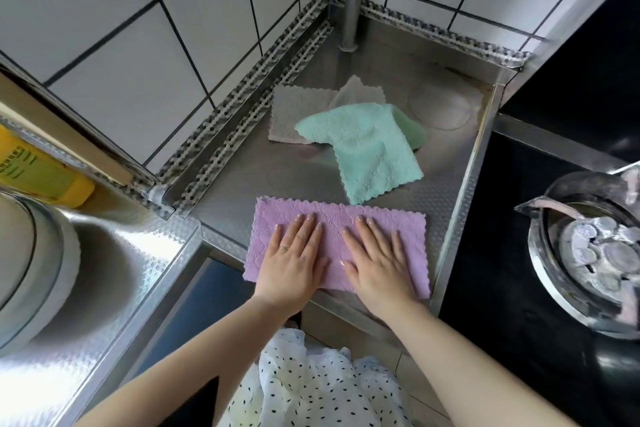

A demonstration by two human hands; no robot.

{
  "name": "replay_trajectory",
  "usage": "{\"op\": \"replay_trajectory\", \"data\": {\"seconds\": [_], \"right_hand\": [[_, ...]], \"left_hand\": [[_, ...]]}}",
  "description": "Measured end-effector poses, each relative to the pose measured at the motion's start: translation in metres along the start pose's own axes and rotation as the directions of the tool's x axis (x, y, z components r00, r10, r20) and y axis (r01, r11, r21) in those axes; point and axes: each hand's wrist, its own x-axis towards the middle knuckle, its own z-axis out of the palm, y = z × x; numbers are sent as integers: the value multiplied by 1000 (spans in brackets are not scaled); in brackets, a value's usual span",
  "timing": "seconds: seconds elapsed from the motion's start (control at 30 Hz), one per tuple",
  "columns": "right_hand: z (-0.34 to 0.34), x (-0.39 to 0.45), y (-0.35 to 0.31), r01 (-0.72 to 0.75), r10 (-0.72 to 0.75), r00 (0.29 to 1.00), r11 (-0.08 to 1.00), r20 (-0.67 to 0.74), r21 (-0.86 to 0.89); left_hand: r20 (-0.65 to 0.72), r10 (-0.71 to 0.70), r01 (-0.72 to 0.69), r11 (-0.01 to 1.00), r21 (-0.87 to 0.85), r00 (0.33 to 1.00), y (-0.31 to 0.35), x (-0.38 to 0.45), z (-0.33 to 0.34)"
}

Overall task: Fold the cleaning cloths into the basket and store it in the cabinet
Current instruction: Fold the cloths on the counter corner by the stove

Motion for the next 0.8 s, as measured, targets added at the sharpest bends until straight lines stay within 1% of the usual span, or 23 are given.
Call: {"op": "replay_trajectory", "data": {"seconds": [0.13, 0.23, 0.27, 0.3, 0.33, 0.4, 0.43, 0.47, 0.53, 0.6, 0.73, 0.8], "right_hand": [[-1, -13, 38, -33, 33, 999, 999, -6, -20], [-3, -17, 52, -36, 36, 999, 999, -10, -41], [-5, -15, 51, -40, 39, 999, 999, -34, -27], [-7, -10, 49, -41, 42, 996, 999, -73, 4], [-11, -3, 46, -30, 35, 992, 999, -121, 44], [-21, 16, 37, 51, -23, 976, 991, -215, 125], [-26, 27, 32, 100, -59, 969, 982, -240, 162], [-31, 37, 25, 140, -90, 966, 971, -241, 196], [-38, 57, 14, 178, -124, 967, 953, -222, 245], [-40, 73, 7, 168, -122, 975, 952, -186, 258], [-40, 92, 2, 101, -90, 994, 979, -69, 174], [-41, 96, 1, 99, -97, 995, 987, -20, 127]], "left_hand": [[34, -24, 23, 999, 33, 999, -12, -5, -2], [16, -40, 40, 999, 33, 999, -16, -6, -4], [0, -31, 31, 999, 15, 1000, -15, -6, -6], [-27, 5, -6, 1000, -20, 1000, -13, -6, -8], [-72, 75, -80, 995, -61, 995, -11, -7, -10], [-180, 258, -281, 953, -116, 949, -5, -12, -14], [-216, 323, -354, 926, -127, 921, -1, -14, -15], [-232, 351, -386, 913, -129, 907, 1, -16, -16], [-230, 342, -375, 919, -119, 911, 4, -17, -14], [-220, 318, -345, 934, -97, 922, 5, -17, -12], [-180, 275, -291, 954, -71, 945, 9, -17, -10], [-153, 253, -265, 962, -60, 955, 7, -19, -12]]}}
